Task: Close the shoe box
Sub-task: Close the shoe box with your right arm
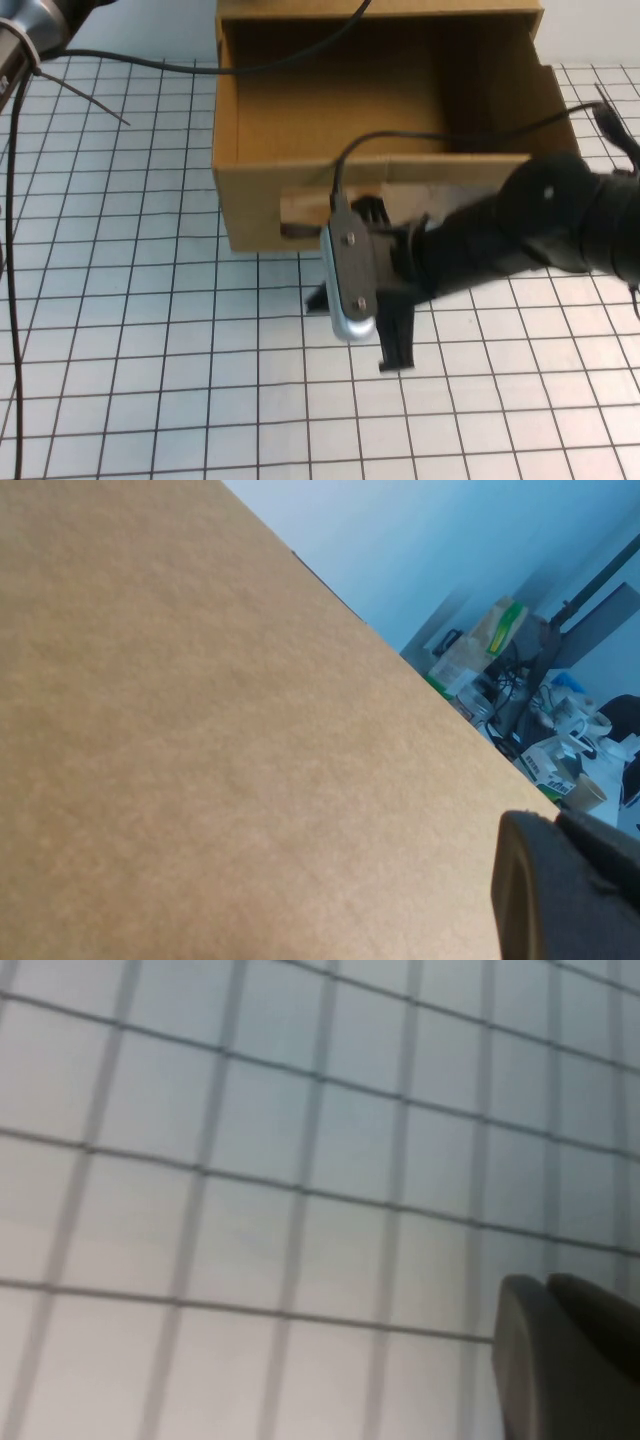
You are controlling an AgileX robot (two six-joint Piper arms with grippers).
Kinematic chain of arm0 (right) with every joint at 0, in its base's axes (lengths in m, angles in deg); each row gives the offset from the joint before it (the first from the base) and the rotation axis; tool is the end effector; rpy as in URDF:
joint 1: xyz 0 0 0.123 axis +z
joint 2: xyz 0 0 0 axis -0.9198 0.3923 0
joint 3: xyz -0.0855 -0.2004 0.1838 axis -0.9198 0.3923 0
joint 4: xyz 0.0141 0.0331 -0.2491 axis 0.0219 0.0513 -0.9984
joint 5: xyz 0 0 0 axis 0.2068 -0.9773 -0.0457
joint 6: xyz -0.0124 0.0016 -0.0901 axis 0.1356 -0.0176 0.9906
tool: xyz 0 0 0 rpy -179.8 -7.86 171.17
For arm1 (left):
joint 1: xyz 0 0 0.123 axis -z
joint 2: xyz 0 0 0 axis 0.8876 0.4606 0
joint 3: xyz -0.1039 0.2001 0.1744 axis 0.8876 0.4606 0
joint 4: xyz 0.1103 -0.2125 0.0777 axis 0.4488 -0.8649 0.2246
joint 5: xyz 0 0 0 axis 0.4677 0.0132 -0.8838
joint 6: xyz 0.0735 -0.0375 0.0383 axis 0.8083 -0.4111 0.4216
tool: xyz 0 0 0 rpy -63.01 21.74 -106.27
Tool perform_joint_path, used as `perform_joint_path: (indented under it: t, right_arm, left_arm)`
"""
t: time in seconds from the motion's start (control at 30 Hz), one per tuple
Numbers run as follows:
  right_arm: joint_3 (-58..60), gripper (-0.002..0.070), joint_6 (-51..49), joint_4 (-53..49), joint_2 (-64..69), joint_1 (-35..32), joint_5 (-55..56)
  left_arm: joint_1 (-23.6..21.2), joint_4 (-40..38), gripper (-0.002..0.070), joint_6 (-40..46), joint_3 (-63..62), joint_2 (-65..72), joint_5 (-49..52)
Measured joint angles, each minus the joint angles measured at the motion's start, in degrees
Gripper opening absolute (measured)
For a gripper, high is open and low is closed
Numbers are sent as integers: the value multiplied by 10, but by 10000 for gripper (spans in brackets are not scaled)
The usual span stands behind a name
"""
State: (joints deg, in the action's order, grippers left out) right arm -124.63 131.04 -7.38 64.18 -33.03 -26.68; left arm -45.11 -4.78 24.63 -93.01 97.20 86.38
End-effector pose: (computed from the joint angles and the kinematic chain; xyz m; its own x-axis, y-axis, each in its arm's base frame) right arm 0.2727 0.2307 0.2427 0.4310 -0.7208 -0.5429 -0.8763 -0.1908 -0.4423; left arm 0.4630 -0.2151 0.3696 -0.5705 -0.1143 -0.8133 0.7077 0.4342 -0.5574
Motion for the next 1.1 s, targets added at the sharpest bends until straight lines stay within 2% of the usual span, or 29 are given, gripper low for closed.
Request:
perform_joint_path:
  t: [0.23,0.6,0.77,1.1]
  right_arm:
    - [-134,-14,0,-5,67,-40,-27]
    - [-372,-14,-17,-25,247,-87,-101]
    - [-411,-14,-39,-60,260,-86,-131]
    - [-413,-14,-65,-112,217,-88,-139]
  left_arm:
    - [0,-2,-5,0,-1,1,4]
    - [-3,-3,-5,6,-1,1,11]
    - [-4,-4,-5,10,-1,1,13]
    - [-13,-14,-5,11,-1,2,26]
